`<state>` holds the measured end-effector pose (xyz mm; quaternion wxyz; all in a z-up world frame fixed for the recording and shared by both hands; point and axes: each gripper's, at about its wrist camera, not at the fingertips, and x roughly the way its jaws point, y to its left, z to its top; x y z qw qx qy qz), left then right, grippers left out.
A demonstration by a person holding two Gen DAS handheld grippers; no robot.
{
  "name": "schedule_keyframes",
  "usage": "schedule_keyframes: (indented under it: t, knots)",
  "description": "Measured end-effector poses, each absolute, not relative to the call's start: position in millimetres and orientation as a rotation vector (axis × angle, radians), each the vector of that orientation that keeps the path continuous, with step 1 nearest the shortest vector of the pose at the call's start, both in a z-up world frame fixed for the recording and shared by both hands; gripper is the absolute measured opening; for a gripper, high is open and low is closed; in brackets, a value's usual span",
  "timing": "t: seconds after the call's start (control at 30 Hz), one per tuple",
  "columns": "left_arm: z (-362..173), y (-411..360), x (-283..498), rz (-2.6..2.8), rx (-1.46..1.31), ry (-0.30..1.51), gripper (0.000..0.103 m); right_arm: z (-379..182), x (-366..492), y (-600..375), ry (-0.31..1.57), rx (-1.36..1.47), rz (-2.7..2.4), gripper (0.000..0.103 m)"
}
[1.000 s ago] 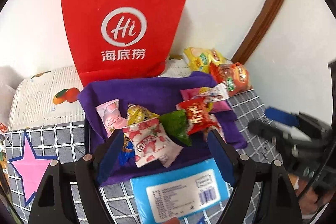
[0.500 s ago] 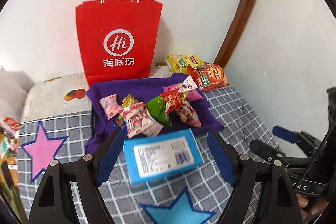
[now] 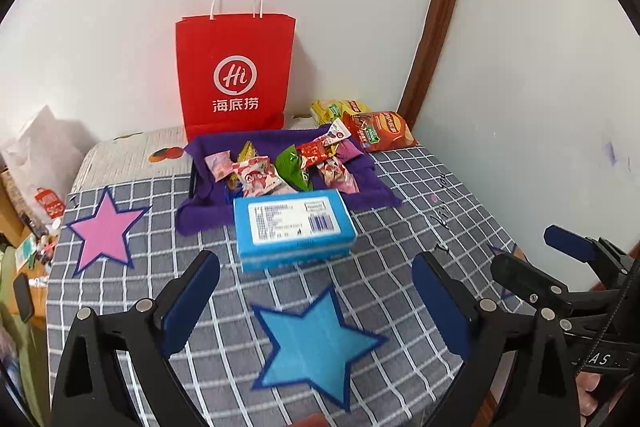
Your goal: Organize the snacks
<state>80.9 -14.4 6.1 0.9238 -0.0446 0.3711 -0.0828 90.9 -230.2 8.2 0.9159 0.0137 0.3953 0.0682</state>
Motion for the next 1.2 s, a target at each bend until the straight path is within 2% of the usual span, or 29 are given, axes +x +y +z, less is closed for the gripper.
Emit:
schedule_keyframes:
  t: [0.43, 1.2]
  knots:
    - [23, -25, 16, -0.133, -0.074, 0.695, 0.097, 16, 26, -240, 0.76, 0.053, 0.15, 0.099]
    - [32, -33, 4, -0.14, -0.059, 0.662, 0.097, 20, 11, -244, 0.725, 0.051, 0.12, 0.099]
